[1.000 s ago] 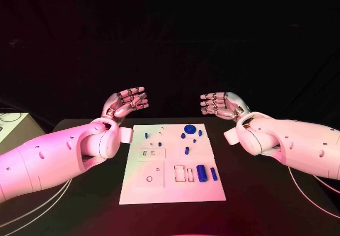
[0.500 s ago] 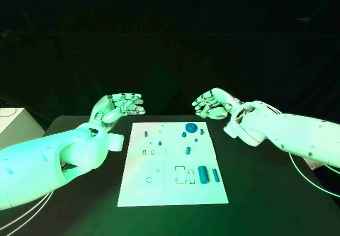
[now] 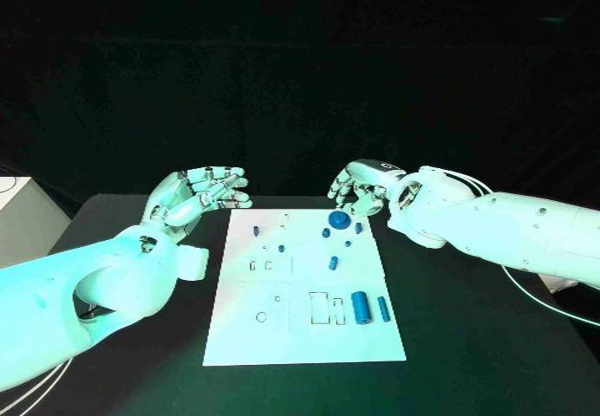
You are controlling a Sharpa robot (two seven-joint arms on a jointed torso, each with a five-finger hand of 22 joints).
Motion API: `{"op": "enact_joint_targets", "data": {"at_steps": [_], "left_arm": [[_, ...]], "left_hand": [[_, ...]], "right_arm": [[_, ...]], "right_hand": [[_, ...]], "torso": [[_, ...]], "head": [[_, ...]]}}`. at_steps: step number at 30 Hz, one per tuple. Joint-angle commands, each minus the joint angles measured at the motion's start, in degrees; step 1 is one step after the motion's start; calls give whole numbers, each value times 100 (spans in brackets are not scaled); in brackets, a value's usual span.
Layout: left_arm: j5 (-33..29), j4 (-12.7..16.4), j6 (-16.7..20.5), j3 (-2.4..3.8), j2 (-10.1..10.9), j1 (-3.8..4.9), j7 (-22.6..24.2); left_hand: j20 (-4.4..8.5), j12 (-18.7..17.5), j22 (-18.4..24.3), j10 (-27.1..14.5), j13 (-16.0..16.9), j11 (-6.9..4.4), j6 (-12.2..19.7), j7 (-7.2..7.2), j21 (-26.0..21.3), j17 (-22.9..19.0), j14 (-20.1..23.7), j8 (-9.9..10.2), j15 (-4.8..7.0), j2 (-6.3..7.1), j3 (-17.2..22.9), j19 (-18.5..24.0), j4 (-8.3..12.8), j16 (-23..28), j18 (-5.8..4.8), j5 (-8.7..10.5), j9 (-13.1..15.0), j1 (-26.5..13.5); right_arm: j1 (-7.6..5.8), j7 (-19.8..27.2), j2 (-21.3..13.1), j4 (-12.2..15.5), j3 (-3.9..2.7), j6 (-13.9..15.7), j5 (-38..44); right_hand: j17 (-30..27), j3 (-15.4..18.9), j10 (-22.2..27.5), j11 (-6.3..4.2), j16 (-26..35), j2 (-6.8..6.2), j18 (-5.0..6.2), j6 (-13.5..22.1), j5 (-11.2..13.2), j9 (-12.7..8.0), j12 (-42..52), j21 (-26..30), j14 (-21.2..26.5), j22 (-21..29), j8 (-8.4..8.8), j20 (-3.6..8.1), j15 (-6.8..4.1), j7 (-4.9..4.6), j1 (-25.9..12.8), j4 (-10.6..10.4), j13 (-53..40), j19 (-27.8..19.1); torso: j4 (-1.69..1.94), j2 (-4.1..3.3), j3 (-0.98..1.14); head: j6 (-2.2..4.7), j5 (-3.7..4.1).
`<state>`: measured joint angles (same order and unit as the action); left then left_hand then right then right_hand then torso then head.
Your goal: Assemble the parts on the task board
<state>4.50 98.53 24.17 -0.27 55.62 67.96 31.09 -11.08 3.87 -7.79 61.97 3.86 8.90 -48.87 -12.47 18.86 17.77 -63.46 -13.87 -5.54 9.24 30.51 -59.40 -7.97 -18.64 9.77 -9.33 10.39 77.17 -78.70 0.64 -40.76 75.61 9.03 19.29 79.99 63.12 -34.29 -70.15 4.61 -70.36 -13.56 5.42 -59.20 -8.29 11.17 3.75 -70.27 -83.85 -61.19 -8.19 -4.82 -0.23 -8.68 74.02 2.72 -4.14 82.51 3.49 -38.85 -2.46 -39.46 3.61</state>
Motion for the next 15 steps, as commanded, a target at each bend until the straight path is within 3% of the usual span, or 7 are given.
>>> {"op": "enact_joint_targets", "data": {"at_steps": [1, 8, 15], "left_arm": [[-16, 70, -163, 14, 14, 15, -2], [-20, 127, -214, 23, 37, 26, -55], [-66, 146, -254, 25, 28, 29, -100]], "left_hand": [[20, -22, -40, 39, -8, 5, -42, 5, 87, 89, -48, 31, 16, 34, -7, -51, 58, -92, 63, 19, 10, -12], [35, -25, -80, 24, -9, 6, -34, -1, 161, 188, -43, 50, 22, 40, -23, -56, 69, -194, 56, 22, 9, -40], [33, -23, -95, 21, -7, 14, -34, -14, 186, 243, 12, 60, 13, 41, -34, -21, 66, -239, 47, 22, 10, -66]], "right_arm": [[-10, -444, 32, -30, -1, -391, 854], [4, -595, 138, -117, 9, -554, 1081], [66, -716, 243, -193, 16, -634, 1176]], "right_hand": [[128, 13, 136, 27, -148, -69, -60, 41, 49, 24, -29, -116, -264, -141, 33, -10, 21, 16, -9, -65, 10, 49], [280, 65, 241, 23, -320, -129, -80, 108, 75, 51, -21, -249, -263, -314, 53, -26, 21, 33, -31, -130, -1, 67], [310, 92, 273, 16, -366, -141, -78, 139, 68, 62, -18, -270, -261, -337, 62, -25, 15, 47, -41, -160, -9, 64]], "torso": [[37, -124, -33], [59, -213, -60], [97, -259, -76]], "head": [[17, 46], [69, 82], [96, 45]]}}
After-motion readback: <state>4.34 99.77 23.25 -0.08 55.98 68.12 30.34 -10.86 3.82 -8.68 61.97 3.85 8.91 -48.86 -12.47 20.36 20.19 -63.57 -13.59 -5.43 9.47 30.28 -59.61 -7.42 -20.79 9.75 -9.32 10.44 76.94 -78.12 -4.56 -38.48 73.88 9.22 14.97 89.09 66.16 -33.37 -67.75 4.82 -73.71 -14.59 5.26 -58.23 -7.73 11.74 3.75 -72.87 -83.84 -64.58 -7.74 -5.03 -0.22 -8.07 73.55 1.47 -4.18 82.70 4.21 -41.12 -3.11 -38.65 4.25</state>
